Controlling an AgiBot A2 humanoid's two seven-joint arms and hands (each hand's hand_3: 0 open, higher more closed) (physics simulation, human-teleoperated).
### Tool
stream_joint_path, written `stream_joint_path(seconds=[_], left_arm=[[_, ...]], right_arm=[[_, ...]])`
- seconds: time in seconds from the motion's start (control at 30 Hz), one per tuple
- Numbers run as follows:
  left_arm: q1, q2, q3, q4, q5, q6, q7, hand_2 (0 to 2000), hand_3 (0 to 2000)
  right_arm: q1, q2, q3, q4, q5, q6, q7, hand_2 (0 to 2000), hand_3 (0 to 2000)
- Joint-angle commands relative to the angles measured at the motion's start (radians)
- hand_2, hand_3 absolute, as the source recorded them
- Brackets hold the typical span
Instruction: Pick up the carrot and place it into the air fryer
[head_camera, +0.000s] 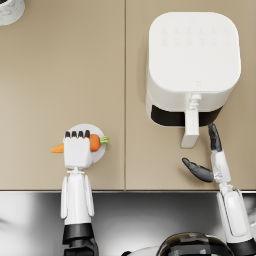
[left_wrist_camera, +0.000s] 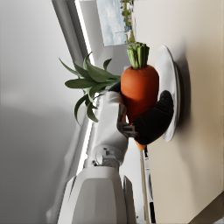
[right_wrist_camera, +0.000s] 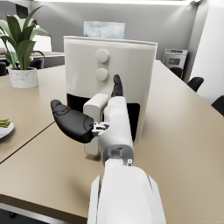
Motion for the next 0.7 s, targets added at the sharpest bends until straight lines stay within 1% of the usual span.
stream_joint_path(seconds=[0.03,0.1,0.17,0.27,0.33,0.47,0.7], left_arm=[[0.006,0.002,-0.023,-0.005,0.000,0.033,0.031,2000,2000],[-0.013,0.002,-0.023,-0.103,-0.086,0.056,0.072,2000,2000],[-0.027,0.004,-0.029,-0.215,-0.172,0.073,0.093,2000,2000],[-0.021,0.006,-0.042,-0.371,-0.302,0.084,0.106,2000,2000],[-0.005,0.007,-0.041,-0.434,-0.389,0.087,0.110,2000,2000],[0.014,0.009,-0.033,-0.510,-0.531,0.090,0.113,2000,2000],[0.023,0.018,-0.019,-0.568,-0.582,0.090,0.115,2000,2000]], right_arm=[[0.006,-0.004,-0.003,-0.012,0.000,0.000,0.000,0,0],[0.009,-0.009,0.002,-0.043,0.000,0.000,0.000,0,0],[0.015,-0.014,0.003,-0.082,0.000,0.000,0.000,0,0],[0.025,-0.022,0.012,-0.165,0.000,0.000,0.000,0,0],[0.033,-0.028,0.023,-0.204,0.000,0.000,0.000,0,0],[0.075,-0.051,0.054,-0.299,0.000,0.000,0.000,0,0],[0.155,-0.096,0.116,-0.483,0.000,-0.004,0.000,0,0]])
